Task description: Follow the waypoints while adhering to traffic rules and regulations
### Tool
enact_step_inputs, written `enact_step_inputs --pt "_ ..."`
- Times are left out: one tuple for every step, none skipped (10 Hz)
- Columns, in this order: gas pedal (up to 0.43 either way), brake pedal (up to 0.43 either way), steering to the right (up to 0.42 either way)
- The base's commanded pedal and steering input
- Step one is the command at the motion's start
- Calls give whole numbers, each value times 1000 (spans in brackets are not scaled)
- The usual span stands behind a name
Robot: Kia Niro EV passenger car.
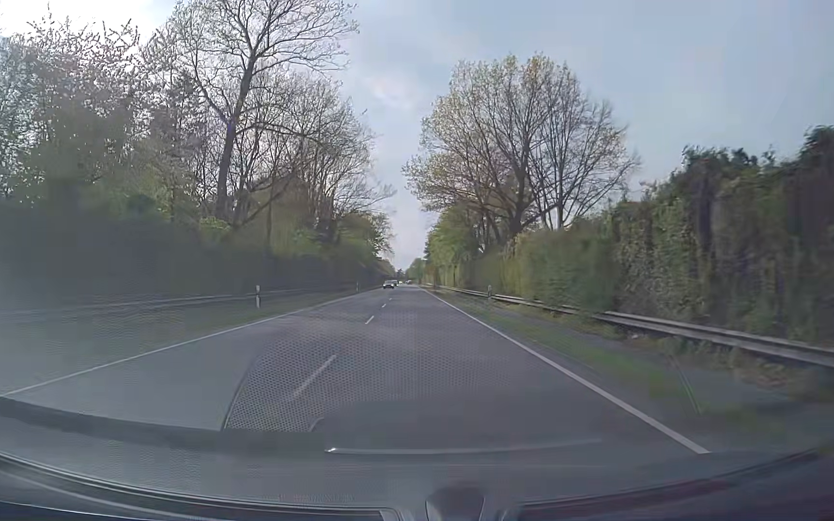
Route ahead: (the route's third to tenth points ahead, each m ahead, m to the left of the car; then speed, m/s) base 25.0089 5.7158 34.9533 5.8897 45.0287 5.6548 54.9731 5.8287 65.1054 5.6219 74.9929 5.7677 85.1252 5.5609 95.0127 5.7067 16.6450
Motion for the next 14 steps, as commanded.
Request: enact_step_inputs --pt "130 0 -2" --pt "130 0 -3" --pt "130 0 -3" --pt "130 0 -3" --pt "130 0 -3" --pt "130 0 -3" --pt "130 0 -3" --pt "130 0 -3" --pt "130 0 -3" --pt "130 0 -4" --pt "130 0 -4" --pt "130 0 -4" --pt "130 0 -4" --pt "130 0 -4"
